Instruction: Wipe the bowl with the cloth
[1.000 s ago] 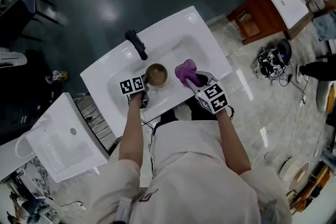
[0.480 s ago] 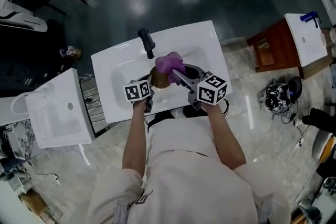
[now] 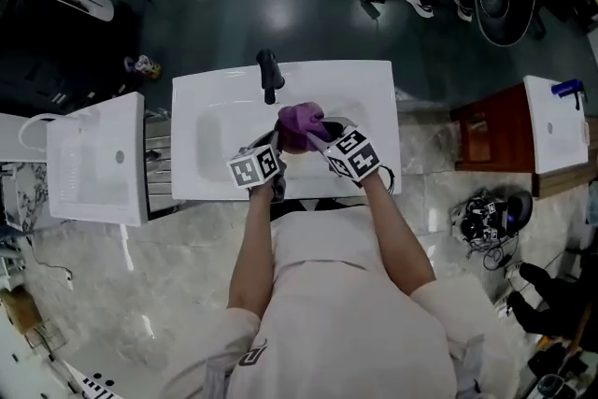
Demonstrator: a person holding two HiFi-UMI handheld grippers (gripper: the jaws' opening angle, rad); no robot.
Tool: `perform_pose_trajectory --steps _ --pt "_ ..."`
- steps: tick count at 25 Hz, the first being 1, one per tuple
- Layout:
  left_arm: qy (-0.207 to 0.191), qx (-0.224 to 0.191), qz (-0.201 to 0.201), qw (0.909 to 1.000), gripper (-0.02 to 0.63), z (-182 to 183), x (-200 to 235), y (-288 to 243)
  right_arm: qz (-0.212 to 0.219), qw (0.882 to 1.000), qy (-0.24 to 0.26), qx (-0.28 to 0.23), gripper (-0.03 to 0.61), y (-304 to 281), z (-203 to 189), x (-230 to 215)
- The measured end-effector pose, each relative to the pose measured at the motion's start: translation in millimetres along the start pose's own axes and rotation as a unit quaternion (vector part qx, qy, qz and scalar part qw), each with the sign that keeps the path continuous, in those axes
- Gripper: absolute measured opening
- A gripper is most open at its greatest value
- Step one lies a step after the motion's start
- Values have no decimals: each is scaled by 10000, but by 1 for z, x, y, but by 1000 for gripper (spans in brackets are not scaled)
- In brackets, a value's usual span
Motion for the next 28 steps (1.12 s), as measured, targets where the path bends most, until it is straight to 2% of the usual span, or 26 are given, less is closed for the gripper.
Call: perform_pose_trajectory --steps 4,11,17,24,28 --pt "-98 -428 211 9988 18 1 -12 6 143 9932 874 759 91 -10 -2 9" --pt "-688 -655 153 9954 18 12 -39 10 488 9724 1864 1318 91 -26 9 29" --pt "-1034 -650 34 9925 20 14 -55 11 577 9703 2058 1129 91 -26 11 32" --pt "-1463 -511 -54 9879 20 7 -73 8 338 9708 2114 1082 91 -24 6 26" --pt "-1940 -440 87 9800 20 9 -77 8 195 9710 2151 1022 91 -24 7 23"
Point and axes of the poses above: the fingertips, and each gripper's own axes: y backward along the fingers, x to its left, z out of its top, the point moved 10 cm from there along y, backward along the fingers, and after that the axes turned 7 degrees about y, right-handed, at the moved point
